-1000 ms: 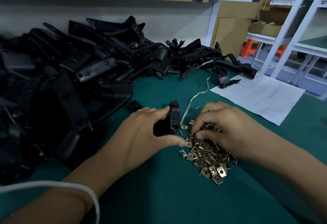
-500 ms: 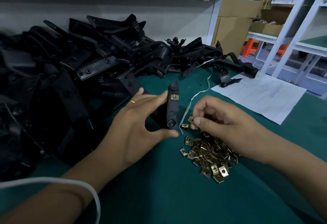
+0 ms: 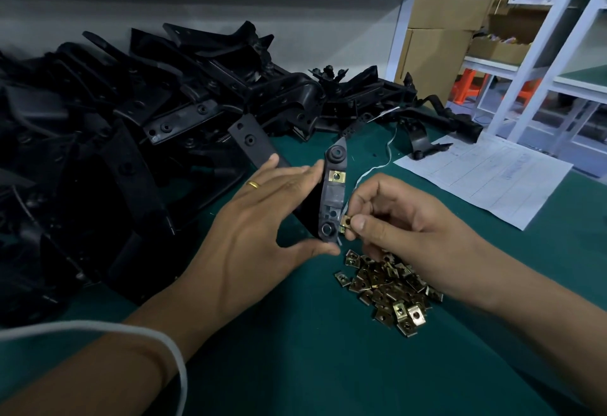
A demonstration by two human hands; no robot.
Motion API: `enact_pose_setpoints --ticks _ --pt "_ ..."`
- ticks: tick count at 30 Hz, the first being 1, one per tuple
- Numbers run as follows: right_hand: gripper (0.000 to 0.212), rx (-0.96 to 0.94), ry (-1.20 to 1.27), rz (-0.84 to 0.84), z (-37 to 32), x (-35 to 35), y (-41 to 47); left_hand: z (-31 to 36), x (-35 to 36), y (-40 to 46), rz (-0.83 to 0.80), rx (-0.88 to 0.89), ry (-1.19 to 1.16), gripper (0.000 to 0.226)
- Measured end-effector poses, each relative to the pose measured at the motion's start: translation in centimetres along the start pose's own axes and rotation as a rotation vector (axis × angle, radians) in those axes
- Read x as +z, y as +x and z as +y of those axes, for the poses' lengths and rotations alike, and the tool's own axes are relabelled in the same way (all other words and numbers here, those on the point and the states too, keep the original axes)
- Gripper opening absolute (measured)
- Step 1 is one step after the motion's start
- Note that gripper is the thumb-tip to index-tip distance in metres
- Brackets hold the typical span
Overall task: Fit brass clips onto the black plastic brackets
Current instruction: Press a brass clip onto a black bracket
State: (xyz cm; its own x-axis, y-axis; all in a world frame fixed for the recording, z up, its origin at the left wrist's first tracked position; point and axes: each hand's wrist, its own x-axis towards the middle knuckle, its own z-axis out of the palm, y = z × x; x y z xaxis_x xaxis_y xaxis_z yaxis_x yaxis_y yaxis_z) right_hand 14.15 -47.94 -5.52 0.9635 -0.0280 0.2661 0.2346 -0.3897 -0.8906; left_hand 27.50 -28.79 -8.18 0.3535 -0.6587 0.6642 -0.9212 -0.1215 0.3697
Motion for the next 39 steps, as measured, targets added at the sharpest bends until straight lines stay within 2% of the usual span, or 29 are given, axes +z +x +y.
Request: enact_pose_setpoints --ticks 8,17,20,25,30,36,39 --pt "0.006 0.009 -0.001 0.050 0.0 0.4 0.1 -0.2 0.2 0.0 -0.019 0.007 -0.016 0.090" --pt "0.004 0.017 0.008 0.015 -0.1 0.2 -0.1 -0.3 0.3 -0.1 -0.016 0.056 0.021 0.088" --pt "0.015 0.023 0.095 0.015 -0.3 -0.1 -0.1 -0.1 0.3 0.0 -0.008 0.054 -0.007 0.088" --pt "0.014 0.047 0.251 0.063 -0.3 0.3 -0.1 0.1 0.2 -0.1 0.006 0.056 -0.038 0.086" --pt "0.013 0.009 0.162 0.137 -0.5 1.1 -0.3 0.3 -0.1 0.0 -0.001 0.083 0.056 0.087" --pt "0.016 0.030 0.231 0.169 0.1 1.5 -0.2 0.9 0.0 0.0 0.019 0.100 0.034 0.086" --pt "0.011 0.041 0.113 0.203 0.2 1.7 -0.1 0.9 0.1 0.0 0.007 0.069 0.026 0.088"
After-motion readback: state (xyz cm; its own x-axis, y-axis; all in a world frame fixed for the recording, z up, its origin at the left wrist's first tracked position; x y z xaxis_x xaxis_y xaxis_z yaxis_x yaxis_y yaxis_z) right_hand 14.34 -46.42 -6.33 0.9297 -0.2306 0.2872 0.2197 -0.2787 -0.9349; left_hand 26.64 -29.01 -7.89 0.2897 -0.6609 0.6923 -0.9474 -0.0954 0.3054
